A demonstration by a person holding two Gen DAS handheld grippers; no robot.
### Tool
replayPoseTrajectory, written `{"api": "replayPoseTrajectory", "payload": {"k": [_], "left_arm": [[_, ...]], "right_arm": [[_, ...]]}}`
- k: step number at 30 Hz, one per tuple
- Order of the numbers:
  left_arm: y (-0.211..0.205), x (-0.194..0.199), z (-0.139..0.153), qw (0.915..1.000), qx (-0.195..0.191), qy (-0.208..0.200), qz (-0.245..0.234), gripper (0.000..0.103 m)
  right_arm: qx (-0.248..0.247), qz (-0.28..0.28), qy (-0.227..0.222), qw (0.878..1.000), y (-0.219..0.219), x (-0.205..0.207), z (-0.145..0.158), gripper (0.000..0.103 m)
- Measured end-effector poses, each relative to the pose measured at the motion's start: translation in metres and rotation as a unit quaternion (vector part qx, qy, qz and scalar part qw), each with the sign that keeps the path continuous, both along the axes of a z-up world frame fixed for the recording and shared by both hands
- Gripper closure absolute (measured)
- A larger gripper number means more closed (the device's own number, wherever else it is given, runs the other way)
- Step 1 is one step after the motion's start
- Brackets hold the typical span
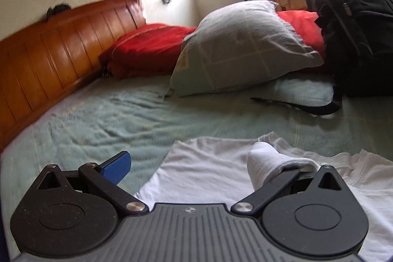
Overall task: Fold clothes
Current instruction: 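Lower the white sleeve onto the shirt body with the right gripper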
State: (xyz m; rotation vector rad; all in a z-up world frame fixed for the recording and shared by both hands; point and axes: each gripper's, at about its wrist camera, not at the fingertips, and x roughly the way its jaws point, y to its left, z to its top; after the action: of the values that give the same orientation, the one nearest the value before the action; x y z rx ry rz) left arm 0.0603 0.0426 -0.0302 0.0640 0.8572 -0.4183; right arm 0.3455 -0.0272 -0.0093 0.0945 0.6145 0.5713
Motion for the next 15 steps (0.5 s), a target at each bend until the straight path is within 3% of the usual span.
{"api": "replayPoseTrajectory", "payload": {"k": [5,9,15], "left_arm": [[0.001,-0.001,-0.005,1.0,0.003,0.009,0.001,0.001],[-0.002,-0.002,-0.008,0.9999,0.008,0.013,-0.005,0.001],[-0.005,-0.005,-0.012,0.9993,0.006,0.02,-0.031,0.001]], "right_arm": [[0.005,0.003,0.044,0.999,-0.005,0.008,-0.027,0.0],[0.047,0.013,0.089,0.995,-0.024,0.013,-0.038,0.0],[0.124,-0.008,0.161,0.979,-0.078,0.02,-0.042,0.0]]}}
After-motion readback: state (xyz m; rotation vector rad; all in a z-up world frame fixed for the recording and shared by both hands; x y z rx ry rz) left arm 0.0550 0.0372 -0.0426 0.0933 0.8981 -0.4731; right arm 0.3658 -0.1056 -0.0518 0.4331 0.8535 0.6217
